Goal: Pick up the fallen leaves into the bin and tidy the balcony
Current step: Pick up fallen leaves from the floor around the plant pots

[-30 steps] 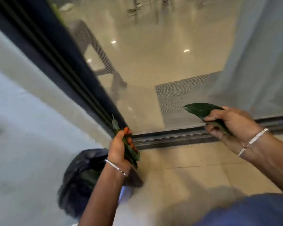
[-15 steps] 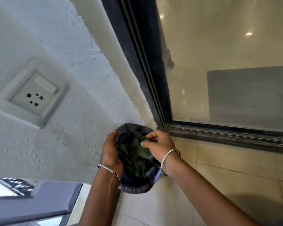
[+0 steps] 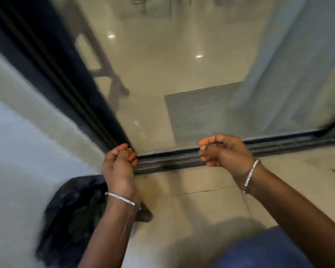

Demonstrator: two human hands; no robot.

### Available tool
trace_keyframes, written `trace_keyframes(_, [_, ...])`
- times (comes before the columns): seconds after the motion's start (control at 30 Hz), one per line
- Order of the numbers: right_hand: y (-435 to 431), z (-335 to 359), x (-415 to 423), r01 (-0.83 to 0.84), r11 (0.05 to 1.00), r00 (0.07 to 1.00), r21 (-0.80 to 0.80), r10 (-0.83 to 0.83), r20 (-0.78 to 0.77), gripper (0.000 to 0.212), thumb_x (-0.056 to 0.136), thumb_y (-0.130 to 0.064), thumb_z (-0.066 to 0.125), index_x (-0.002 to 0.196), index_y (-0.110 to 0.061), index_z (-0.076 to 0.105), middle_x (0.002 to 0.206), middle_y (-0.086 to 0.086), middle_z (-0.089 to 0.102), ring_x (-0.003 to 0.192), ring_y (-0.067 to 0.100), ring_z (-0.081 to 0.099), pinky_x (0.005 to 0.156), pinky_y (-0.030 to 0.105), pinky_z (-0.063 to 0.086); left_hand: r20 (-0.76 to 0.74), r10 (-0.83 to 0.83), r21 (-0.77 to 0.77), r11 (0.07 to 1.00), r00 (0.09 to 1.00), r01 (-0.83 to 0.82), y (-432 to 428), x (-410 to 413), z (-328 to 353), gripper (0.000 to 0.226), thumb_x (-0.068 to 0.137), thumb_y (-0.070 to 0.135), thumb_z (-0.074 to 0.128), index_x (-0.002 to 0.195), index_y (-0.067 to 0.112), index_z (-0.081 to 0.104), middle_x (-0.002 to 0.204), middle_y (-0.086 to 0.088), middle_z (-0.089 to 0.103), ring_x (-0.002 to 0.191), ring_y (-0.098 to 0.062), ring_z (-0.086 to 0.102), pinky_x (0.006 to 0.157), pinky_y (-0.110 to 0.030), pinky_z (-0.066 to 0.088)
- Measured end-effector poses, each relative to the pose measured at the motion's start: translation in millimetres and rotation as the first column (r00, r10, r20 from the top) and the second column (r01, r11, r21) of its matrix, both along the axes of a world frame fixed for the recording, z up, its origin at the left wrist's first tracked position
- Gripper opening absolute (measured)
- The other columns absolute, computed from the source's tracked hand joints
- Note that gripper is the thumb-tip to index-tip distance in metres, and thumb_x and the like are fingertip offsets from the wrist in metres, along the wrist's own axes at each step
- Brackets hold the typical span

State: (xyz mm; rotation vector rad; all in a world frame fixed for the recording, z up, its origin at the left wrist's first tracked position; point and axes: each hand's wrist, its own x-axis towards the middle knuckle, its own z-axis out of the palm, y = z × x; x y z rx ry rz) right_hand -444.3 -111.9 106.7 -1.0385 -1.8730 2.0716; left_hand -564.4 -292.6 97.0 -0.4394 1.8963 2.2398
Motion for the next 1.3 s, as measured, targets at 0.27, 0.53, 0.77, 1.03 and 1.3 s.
trace_keyframes(0.27, [134.1, 69.4, 178.8, 0.315, 0.901, 0.929, 0.298, -0.357, 0.099, 0.020, 0.090, 0.009, 0.055, 0.088, -0.009, 0.062, 0.070, 0.002, 0.064, 0.048, 0.006, 0.059, 0.049, 0.020, 0.046, 0.028, -0.614, 0.164, 0.782, 0.789, 0.602, 195.5, 143.0, 26.7, 0.026, 0.092, -0.003, 0.045, 0.084, 0.018, 0.058, 0.071, -0.001, 0.056, 0.061, -0.012, 0.054, 0.054, -0.023, 0.044])
trace_keyframes(0.53, [167.6, 70.6, 369.8, 0.712, 0.617, 0.650, 0.335, -0.760, 0.019, 0.020, 0.091, 0.006, 0.055, 0.086, -0.010, 0.066, 0.074, 0.006, 0.068, 0.050, 0.009, 0.062, 0.049, 0.022, 0.048, 0.103, -0.902, 0.270, 0.431, 0.420, 0.861, 323.7, 340.7, 26.9, 0.025, 0.090, -0.001, 0.045, 0.080, 0.018, 0.056, 0.060, 0.003, 0.056, 0.051, -0.012, 0.050, 0.043, -0.019, 0.039])
trace_keyframes(0.77, [191.2, 2.7, 492.9, 0.921, 0.273, 0.295, 0.277, -0.955, -0.041, 0.023, 0.093, 0.003, 0.054, 0.082, -0.013, 0.066, 0.071, 0.003, 0.067, 0.050, 0.011, 0.060, 0.048, 0.021, 0.048, 0.341, -0.915, 0.233, 0.304, 0.216, 0.924, 360.9, 468.3, -40.0, 0.015, 0.094, 0.011, 0.054, 0.080, 0.016, 0.059, 0.068, -0.002, 0.055, 0.058, -0.015, 0.052, 0.055, -0.028, 0.043])
trace_keyframes(1.03, [194.6, -99.8, 548.7, 0.987, -0.163, -0.161, -0.004, -0.977, 0.142, 0.017, 0.091, 0.000, 0.053, 0.097, -0.004, 0.069, 0.078, 0.008, 0.067, 0.054, 0.015, 0.059, 0.048, 0.022, 0.049, 0.521, -0.841, 0.156, 0.259, 0.144, 0.953, 365.2, 505.3, -60.8, 0.007, 0.092, 0.012, 0.059, 0.087, 0.014, 0.063, 0.070, -0.001, 0.058, 0.056, -0.014, 0.053, 0.057, -0.028, 0.043])
trace_keyframes(1.3, [170.6, -60.0, 570.5, 0.980, -0.197, -0.201, 0.039, -0.967, 0.155, 0.015, 0.089, 0.001, 0.056, 0.091, -0.007, 0.068, 0.071, 0.004, 0.068, 0.051, 0.015, 0.056, 0.048, 0.022, 0.044, 0.498, -0.849, 0.014, 0.213, 0.177, 0.977, 359.2, 504.5, -67.6, 0.005, 0.091, 0.015, 0.061, 0.088, 0.016, 0.065, 0.074, -0.002, 0.059, 0.065, -0.016, 0.056, 0.058, -0.029, 0.045])
